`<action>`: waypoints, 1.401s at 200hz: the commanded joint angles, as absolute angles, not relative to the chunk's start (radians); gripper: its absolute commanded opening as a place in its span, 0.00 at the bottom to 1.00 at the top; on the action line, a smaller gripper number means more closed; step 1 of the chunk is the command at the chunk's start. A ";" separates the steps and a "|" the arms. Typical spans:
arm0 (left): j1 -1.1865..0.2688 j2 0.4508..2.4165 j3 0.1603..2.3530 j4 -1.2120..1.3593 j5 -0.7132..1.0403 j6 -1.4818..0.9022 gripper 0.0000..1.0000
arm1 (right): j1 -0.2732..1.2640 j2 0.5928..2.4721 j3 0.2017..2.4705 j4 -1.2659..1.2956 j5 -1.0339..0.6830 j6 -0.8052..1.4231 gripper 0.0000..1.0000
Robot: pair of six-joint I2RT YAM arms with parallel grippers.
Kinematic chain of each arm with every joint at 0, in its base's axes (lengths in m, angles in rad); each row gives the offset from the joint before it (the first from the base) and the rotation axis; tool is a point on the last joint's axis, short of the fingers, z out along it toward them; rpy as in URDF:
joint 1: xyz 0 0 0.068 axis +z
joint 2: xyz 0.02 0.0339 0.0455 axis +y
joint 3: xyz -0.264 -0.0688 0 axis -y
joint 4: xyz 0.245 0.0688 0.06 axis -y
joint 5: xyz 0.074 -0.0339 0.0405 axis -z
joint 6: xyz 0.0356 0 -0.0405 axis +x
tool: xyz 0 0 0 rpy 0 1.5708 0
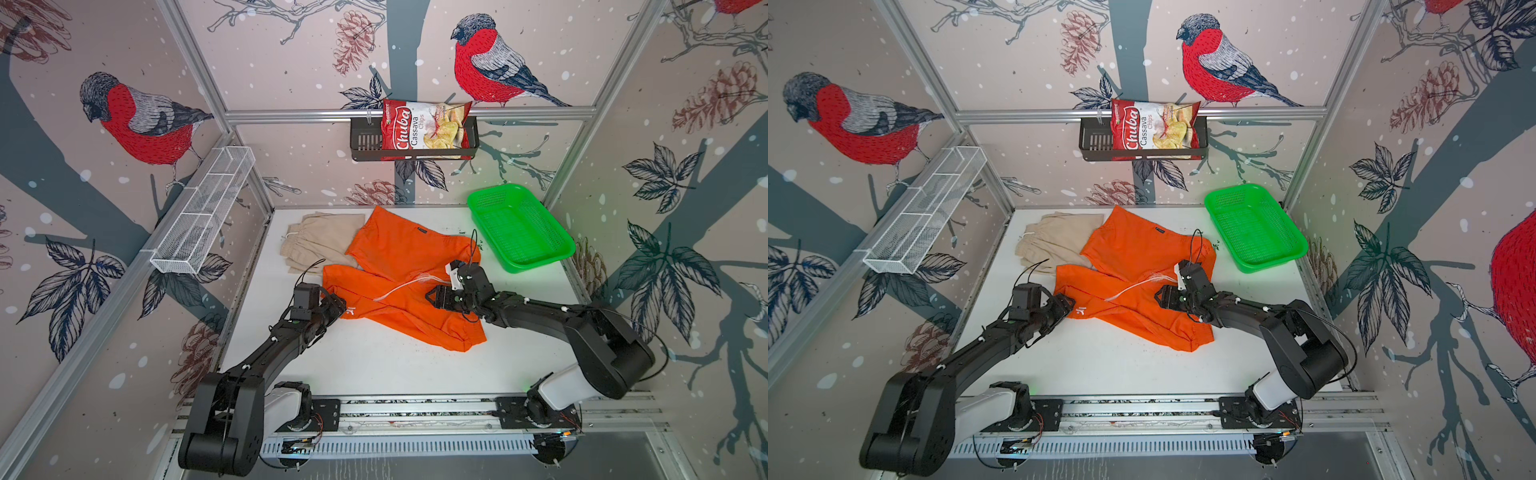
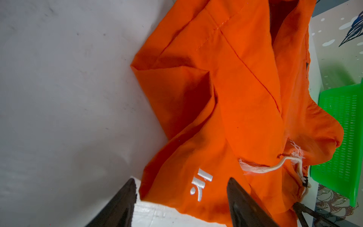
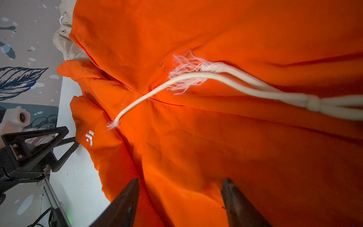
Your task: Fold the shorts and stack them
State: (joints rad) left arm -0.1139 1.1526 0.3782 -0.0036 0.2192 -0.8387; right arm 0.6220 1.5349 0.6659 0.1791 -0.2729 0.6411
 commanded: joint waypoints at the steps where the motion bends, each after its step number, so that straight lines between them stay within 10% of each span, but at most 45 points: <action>1: -0.112 1.170 0.364 0.043 0.229 -0.830 0.67 | 0.622 1.546 0.661 0.228 -0.291 0.655 0.68; 33: -0.112 1.215 0.352 0.093 0.235 -0.847 0.56 | 0.616 1.569 0.655 0.242 -0.298 0.659 0.68; 95: -0.112 1.195 0.401 -0.006 0.266 -0.840 0.00 | 0.587 1.645 0.689 0.226 -0.208 0.666 0.69; 182: -0.116 0.658 0.342 -0.454 0.267 -0.916 0.00 | 0.518 1.809 0.876 0.137 -0.124 0.577 0.70; 280: -0.124 0.403 0.307 -0.890 0.428 -1.012 0.00 | 0.543 1.484 0.776 0.027 -0.155 0.503 0.71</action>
State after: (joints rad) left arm -0.1234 0.4366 0.3088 -0.7216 0.3904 -1.0069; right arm 0.5198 1.5562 0.8082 0.0620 -0.1383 0.5220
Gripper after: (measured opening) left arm 0.064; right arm 0.706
